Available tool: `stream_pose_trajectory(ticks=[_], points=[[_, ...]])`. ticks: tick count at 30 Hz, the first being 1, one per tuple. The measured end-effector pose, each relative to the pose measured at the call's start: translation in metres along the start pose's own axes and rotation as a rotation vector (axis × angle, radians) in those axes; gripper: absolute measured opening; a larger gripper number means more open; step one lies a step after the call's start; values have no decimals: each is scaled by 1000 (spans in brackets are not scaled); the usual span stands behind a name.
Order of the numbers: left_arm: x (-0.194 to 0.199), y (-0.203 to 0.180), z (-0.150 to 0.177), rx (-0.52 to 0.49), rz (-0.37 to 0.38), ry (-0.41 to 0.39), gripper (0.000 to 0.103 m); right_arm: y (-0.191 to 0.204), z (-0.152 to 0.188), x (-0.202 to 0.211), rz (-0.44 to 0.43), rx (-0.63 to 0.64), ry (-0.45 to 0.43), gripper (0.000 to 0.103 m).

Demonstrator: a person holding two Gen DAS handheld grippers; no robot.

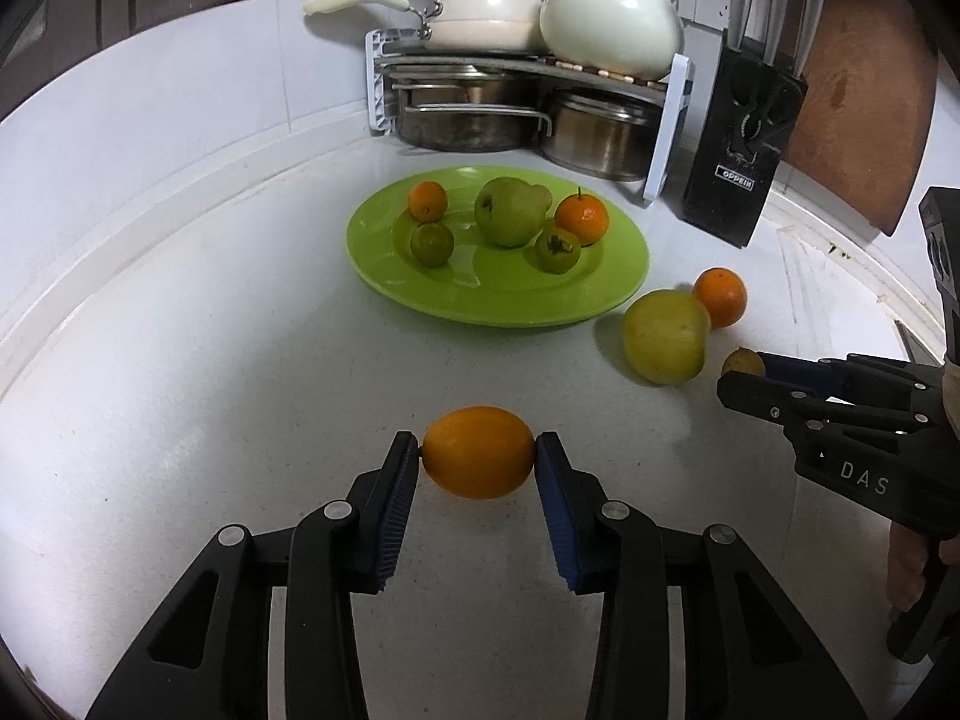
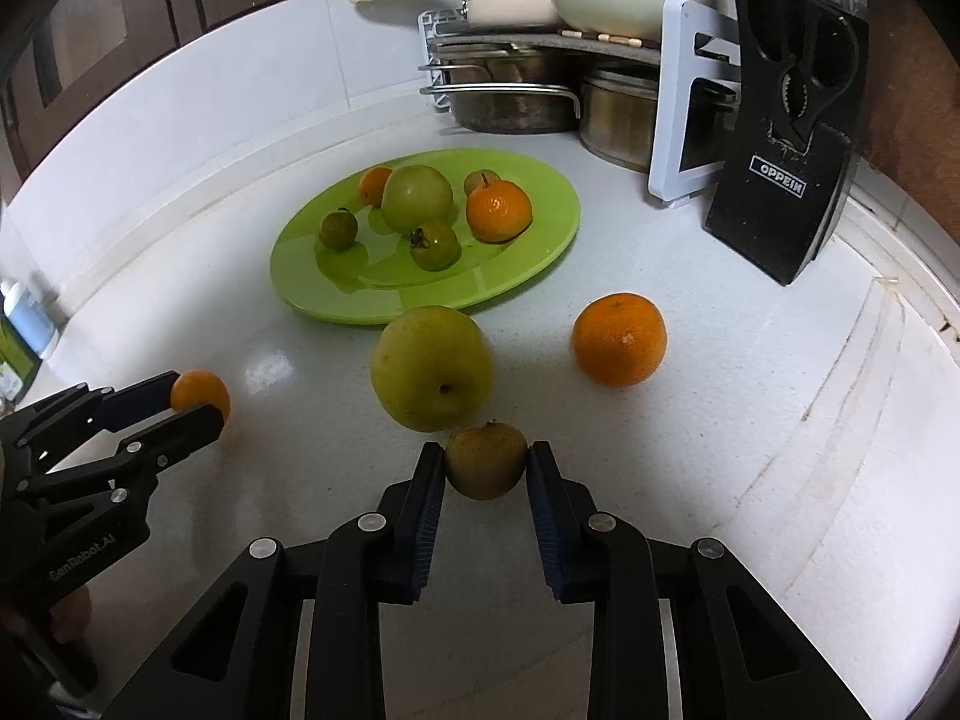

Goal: Organize fruits
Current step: 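Grasp the oval orange with the left tool while the right tool grasps a small brown fruit, then carry both held fruits over the green plate and open both tools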

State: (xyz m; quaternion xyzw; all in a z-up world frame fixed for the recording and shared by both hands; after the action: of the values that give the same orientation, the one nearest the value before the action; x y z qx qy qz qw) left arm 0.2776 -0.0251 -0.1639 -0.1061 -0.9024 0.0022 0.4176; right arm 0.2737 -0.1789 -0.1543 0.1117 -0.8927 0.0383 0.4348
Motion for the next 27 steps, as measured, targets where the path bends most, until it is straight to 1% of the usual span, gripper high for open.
stream_pose_trajectory(ticks=[6,16,27], points=[[18,-4,-8,-13,18,-43,40,1,-7,19,7,-2,-39,29],[48,-11,-30,-33,33,-125,40,10,-27,53,5,-5,-131,29],[70,-14,-60,-44,62,-202,40,17,-57,71,-17,4,-213,29]])
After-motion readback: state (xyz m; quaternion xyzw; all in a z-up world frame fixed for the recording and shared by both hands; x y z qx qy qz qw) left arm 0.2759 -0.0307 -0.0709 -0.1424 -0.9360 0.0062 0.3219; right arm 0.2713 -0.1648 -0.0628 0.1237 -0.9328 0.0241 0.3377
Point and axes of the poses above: each gripper's, at about its wrist camera, not at the fingertips, and x roughly against the way its jaws point, y to its left, z to its underside, the point moved 7 cm from there along -x, roughly the way its jaws point, and after that the axes turned 7 degrees about x, right-handed, at the moved point
